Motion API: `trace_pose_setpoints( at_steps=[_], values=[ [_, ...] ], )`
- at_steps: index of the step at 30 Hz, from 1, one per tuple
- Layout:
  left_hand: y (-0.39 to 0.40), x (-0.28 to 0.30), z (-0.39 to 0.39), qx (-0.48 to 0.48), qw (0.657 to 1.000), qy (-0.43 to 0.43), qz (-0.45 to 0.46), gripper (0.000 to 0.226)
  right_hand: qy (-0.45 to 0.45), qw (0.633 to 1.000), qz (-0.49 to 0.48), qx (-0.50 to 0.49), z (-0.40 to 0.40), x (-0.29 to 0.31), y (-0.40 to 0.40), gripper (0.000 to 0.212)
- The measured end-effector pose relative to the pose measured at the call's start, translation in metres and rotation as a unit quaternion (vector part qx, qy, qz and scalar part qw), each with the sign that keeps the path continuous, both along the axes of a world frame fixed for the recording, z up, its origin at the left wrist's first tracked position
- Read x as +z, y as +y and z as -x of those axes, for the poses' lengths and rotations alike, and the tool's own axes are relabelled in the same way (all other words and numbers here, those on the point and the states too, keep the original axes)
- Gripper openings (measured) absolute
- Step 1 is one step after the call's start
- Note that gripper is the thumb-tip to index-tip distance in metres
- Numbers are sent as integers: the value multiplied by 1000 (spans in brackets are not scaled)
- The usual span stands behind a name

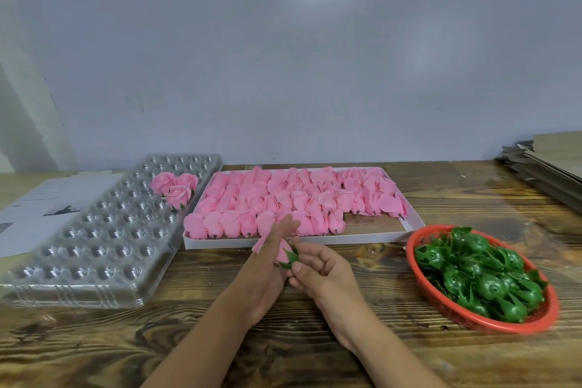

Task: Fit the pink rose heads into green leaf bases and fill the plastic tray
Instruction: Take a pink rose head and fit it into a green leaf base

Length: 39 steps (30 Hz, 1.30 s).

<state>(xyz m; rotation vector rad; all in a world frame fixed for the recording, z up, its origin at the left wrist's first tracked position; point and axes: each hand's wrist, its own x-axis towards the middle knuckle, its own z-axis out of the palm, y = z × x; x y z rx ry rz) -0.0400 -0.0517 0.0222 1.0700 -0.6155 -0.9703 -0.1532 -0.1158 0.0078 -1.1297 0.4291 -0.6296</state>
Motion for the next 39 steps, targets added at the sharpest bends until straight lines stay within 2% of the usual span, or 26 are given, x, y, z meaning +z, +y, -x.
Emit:
trace_pose_setpoints(
  at_steps=[5,10,14,20,26,33,35,39],
  values=[
    [3,4,4,-27,1000,-12,0,76,3,1000,7,-5,0,0,-1,29],
    [4,8,8,-42,999,-7,10,100,3,1000,8,-8,1,2,0,30],
    [6,8,11,-64,997,-34,29,75,-6,1000,6,-5,3,5,1,33],
    [7,8,11,-59,998,-36,10,67,-36,998,-49,24,5,7,3,32],
    [10,11,14,-59,995,-81,3,61,-77,989,-120,50,7,9,2,35],
    [7,2,10,-57,991,-122,0,86,-70,993,-86,38,9,10,-1,29],
    [5,3,3,-26,992,-125,-1,79,-56,996,-71,18,10,9,-4,29],
    [6,2,-8,3,990,-139,-14,50,-28,998,-5,-49,13,10,-10,25]
  ],
)
